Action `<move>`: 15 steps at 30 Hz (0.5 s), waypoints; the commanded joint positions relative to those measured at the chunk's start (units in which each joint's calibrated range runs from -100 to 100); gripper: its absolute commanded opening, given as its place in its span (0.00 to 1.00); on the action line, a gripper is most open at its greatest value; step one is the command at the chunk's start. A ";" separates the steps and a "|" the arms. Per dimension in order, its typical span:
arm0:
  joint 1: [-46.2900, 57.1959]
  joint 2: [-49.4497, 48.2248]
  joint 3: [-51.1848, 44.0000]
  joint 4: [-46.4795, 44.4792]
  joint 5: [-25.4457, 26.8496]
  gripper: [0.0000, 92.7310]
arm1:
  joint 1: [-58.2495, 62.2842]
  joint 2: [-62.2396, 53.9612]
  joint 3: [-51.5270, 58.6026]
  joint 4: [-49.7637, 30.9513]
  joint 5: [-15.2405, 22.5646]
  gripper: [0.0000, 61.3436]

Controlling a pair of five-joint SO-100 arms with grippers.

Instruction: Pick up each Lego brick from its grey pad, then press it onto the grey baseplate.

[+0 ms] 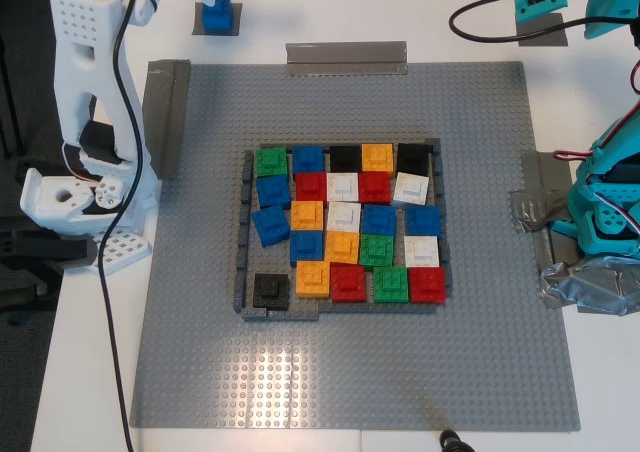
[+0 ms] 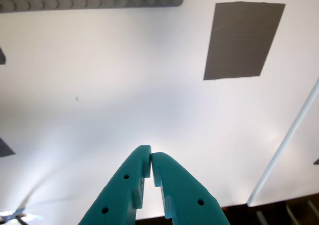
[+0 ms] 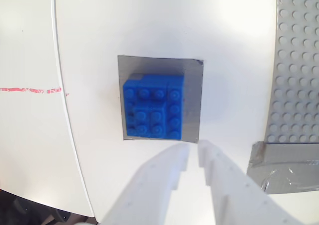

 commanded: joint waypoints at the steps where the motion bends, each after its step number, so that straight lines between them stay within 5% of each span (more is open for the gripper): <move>1: 0.22 -2.60 -3.08 0.31 0.33 0.00 | -0.68 0.53 -7.58 0.77 0.73 0.23; 6: 0.08 -2.60 -2.72 0.31 0.33 0.00 | -0.68 1.99 -8.12 0.85 0.68 0.36; 15: 0.15 -2.52 -2.99 0.31 0.28 0.00 | -1.69 7.14 -12.36 0.12 0.78 0.36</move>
